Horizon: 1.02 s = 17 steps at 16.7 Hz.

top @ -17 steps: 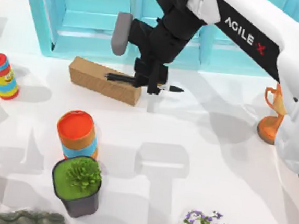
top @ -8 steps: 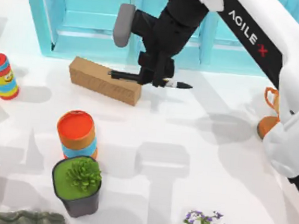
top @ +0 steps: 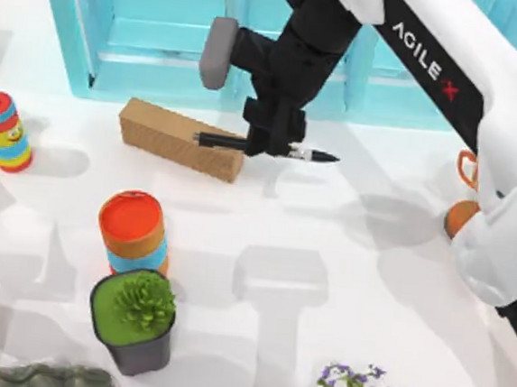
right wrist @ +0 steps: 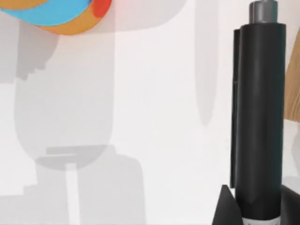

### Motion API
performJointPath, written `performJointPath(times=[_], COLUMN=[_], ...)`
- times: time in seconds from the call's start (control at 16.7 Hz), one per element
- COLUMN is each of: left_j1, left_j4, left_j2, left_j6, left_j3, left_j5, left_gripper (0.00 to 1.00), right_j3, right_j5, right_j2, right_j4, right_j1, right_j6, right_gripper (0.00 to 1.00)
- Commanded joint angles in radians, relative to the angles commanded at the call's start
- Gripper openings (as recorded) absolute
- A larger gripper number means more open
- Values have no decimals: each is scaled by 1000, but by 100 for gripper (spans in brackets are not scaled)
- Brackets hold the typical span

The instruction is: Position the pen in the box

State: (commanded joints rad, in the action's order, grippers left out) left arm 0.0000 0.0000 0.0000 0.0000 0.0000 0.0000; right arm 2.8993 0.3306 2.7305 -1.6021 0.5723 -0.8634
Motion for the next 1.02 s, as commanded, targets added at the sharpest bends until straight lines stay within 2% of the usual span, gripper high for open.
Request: performJointPath(times=[0.24,0.48,0.72,1.02], left_j1=[0,0,0,0], left_j4=[0,0,0,0], left_j2=[0,0,0,0], left_j6=[0,0,0,0], left_j3=[0,0,0,0], left_j5=[0,0,0,0], left_gripper=[100,100,100,100], right_j3=[-87,-261,-427,-674], right_j5=[-6,-61,-161,-294], right_j2=[-142,-395,-594,-695], right_j4=[-16,10,67,140], right_j1=[-140,-405,-657,-842], right_j6=[81,318,713,1378], right_gripper=[0,0,0,0])
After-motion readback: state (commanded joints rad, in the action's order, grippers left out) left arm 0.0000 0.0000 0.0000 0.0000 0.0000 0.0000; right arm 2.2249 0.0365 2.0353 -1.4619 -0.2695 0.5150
